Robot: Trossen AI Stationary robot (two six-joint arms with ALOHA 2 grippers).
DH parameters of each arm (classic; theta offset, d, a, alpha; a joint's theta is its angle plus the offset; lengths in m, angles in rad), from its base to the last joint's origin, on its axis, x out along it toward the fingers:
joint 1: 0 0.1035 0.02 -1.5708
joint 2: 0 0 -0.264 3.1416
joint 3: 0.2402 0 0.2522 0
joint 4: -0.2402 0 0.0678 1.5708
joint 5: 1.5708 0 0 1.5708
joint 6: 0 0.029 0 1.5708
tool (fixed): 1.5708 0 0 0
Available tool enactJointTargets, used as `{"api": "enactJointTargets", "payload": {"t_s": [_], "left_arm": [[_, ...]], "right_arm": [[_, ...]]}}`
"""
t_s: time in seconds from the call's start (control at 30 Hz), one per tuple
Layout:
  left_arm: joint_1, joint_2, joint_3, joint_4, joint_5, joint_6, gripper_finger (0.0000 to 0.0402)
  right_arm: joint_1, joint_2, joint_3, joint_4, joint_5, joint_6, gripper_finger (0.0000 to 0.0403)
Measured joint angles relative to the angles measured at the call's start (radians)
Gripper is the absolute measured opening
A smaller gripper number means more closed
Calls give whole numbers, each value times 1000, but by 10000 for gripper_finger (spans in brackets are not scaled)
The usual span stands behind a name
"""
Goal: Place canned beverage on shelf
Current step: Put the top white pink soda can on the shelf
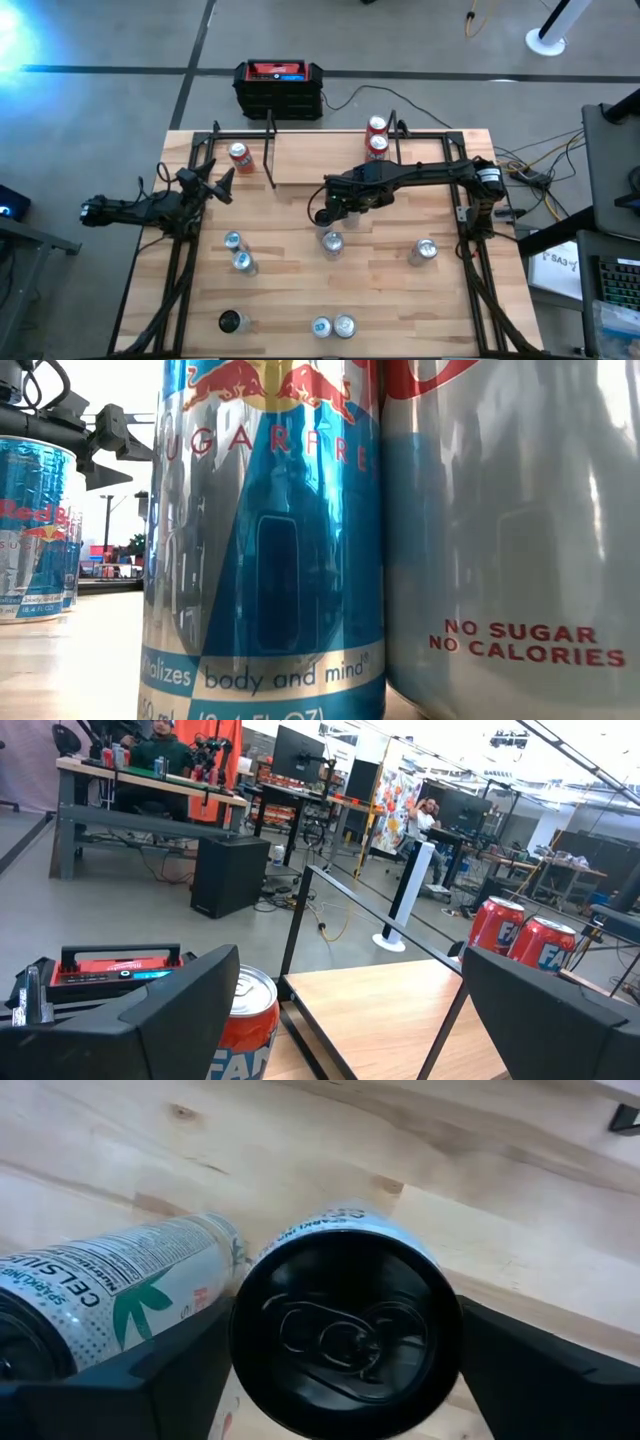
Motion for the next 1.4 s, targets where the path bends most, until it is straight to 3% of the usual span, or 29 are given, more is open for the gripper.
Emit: {"api": "enactJointTargets", "payload": {"t_s": [0.23, 0.5, 0.77, 1.2, 1.4], "left_arm": [[0, 0, 0, 0, 0, 0, 368], [0, 0, 0, 0, 0, 0, 368], [0, 0, 0, 0, 0, 0, 368], [0, 0, 0, 0, 0, 0, 368], [0, 0, 0, 0, 0, 0, 368]], "right_arm": [[0, -1, 1, 2, 6, 203, 377], [8, -2, 2, -38, 9, 425, 380], [54, -3, 2, -42, 99, 437, 380], [145, -3, 2, -43, 377, 477, 380], [164, 7, 2, -44, 407, 479, 380]]}}
